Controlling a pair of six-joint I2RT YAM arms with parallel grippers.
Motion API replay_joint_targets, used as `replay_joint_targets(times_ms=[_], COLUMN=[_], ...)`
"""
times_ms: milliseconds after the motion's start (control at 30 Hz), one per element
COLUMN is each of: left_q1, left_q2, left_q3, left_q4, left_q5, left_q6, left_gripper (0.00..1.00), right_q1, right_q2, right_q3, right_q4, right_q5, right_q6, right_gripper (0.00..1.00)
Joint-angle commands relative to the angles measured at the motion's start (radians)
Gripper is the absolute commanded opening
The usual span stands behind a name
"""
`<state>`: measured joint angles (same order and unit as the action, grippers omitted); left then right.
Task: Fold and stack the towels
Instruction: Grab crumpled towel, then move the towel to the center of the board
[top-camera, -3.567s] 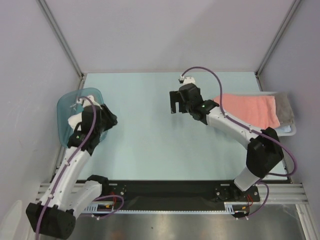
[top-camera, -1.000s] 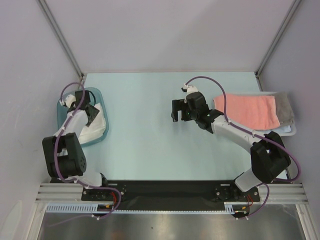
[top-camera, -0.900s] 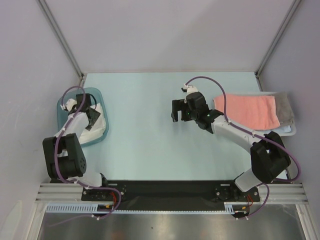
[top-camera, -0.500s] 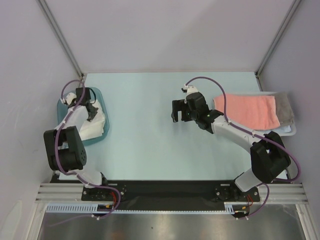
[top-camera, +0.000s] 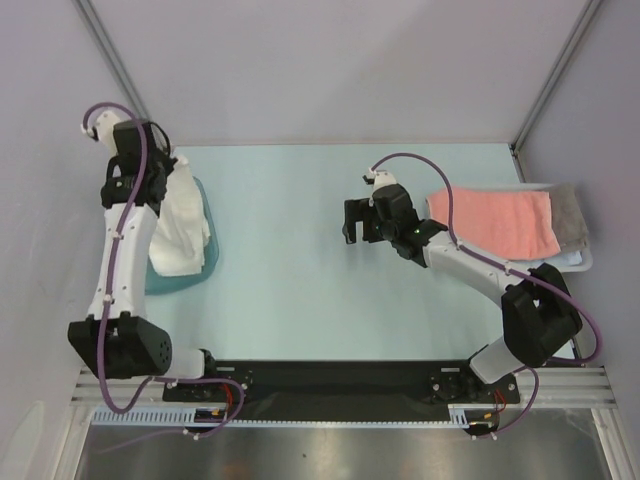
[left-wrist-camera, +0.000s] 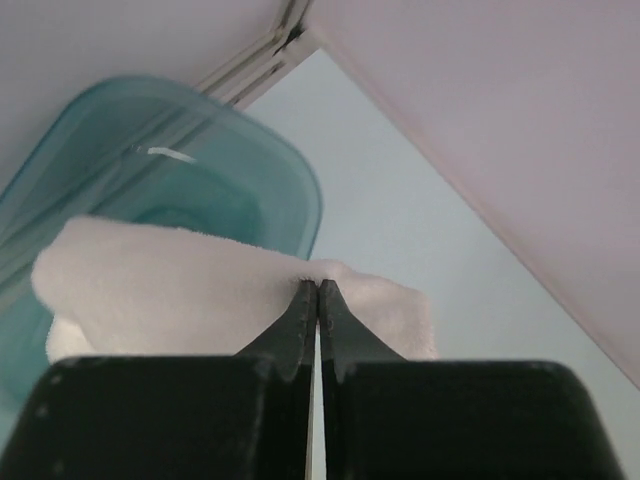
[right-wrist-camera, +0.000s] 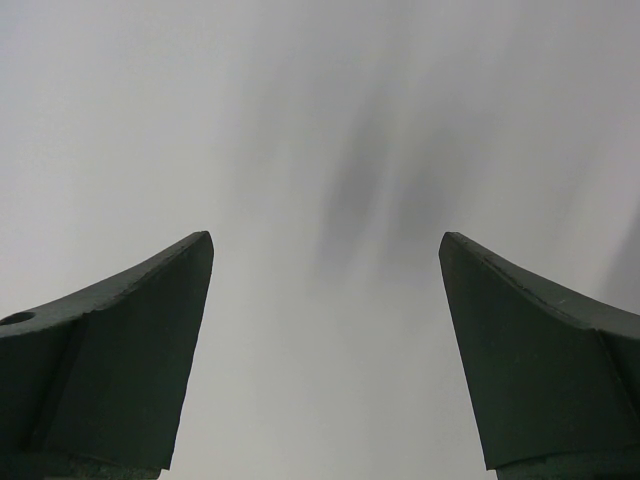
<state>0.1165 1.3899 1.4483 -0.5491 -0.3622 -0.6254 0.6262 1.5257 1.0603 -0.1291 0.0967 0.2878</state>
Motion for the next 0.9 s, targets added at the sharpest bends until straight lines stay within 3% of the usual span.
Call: replay_joint_targets(times_ms=[0, 167, 267, 433, 533, 700, 767, 867], left_q1=[-0.108, -0.325, -0.457, -0.635, -0.690, -0.678, -0.568, -0.445], left_q2=[-0.063, -0.025, -0.026, -0.031, -0.081, -0.124, -0.105, -0.028], left_q3=[0.211, 0.507, 0.566, 0.561, 0.430, 0.173, 0.054, -0.086], left_q4=[-0.044, -0.129, -0.120, -0.117, -0.059, 0.012, 0.053, 0.171], left_q5=[-0.066, -0.138, -0.168, -0.178, -0.130, -0.072, 0.096, 0.230], left_q6=[0.139, 0.227, 0.265, 0.250, 0.199, 0.115, 0.045, 0.012], left_gripper=[0.00, 0.00, 0.00, 0.00, 0.00, 0.00, 0.00, 0.00], right_q1=[-0.003, -0.017, -0.023, -0.033, -0.039, -0.046, -0.048, -0.048], right_q2=[-0.048, -0.064, -0.073, -0.088, -0.110, -0.133, -0.124, -0.095], right_q3=[-0.010, -0.019, -0.026, -0.037, -0.051, -0.077, -0.079, -0.079], right_q4=[0.045, 0.052, 0.057, 0.063, 0.074, 0.101, 0.111, 0.118], right_q5=[0.017, 0.024, 0.035, 0.060, 0.077, 0.097, 0.089, 0.066], right_q6=[0.001, 0.002, 0.002, 0.005, 0.011, 0.011, 0.007, 0.004], right_gripper=[1.00, 1.00, 1.00, 1.00, 1.00, 1.00, 1.00, 1.00])
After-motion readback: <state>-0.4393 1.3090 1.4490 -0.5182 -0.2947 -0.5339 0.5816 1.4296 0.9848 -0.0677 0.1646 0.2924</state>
